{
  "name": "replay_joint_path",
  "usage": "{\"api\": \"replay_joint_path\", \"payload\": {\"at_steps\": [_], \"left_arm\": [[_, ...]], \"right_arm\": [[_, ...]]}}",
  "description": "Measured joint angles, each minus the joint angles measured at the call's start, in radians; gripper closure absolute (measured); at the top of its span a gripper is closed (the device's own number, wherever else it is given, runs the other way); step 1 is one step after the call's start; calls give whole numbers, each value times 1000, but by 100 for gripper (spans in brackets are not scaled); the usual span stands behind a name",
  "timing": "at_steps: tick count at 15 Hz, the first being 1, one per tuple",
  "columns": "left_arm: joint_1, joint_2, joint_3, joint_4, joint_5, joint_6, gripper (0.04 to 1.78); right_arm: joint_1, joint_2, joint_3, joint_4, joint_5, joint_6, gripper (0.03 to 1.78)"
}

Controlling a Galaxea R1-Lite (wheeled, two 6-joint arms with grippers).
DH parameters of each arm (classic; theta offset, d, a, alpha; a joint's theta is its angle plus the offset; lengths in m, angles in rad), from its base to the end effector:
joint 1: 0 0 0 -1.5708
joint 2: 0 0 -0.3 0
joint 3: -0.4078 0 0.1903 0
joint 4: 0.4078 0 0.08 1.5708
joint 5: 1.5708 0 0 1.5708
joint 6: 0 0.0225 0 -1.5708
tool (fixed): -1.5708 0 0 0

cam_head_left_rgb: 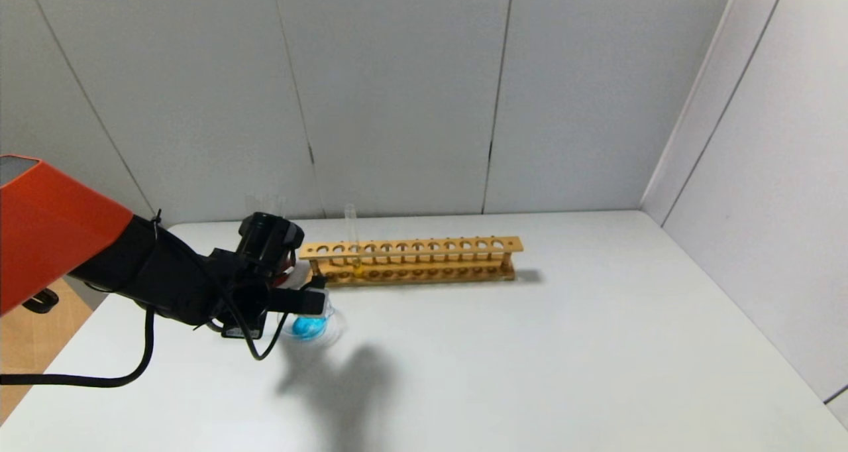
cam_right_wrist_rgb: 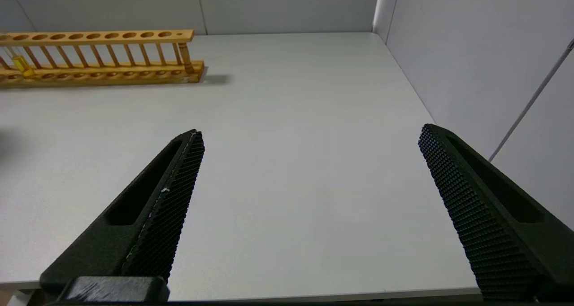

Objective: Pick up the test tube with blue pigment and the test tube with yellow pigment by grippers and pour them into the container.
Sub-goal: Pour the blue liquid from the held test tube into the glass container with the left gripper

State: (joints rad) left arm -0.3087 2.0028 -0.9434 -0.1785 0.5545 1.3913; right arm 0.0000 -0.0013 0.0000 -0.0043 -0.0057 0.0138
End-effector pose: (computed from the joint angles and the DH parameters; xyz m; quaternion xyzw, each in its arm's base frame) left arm 0.3275 -0.0920 0.0806 0.7123 0.3683 -0.1631 0.5748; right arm -0.0229 -0.0001 0.0759 0.0069 -0.0028 -0.0028 1.0000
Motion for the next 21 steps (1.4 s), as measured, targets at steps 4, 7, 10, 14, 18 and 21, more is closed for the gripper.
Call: {"api": "replay_joint_path", "payload": {"at_steps": [4,7,10,14,18,21], "left_arm": [[-31,-2,-7,3,79,51,151],[-65,0,-30,24,170,84,151],[-82,-1,-52,91,183,91,151],[-110,-10,-104,214,226,94,151],[-122,-12,-124,254,247,97,151],[-124,-14,-126,258,248,96,151]], "right_arm": [[0,0,0,0,0,0,6],[0,0,0,0,0,0,6],[0,0,0,0,0,0,6],[0,0,0,0,0,0,6],[0,0,0,0,0,-1,6],[0,0,0,0,0,0,6]]}}
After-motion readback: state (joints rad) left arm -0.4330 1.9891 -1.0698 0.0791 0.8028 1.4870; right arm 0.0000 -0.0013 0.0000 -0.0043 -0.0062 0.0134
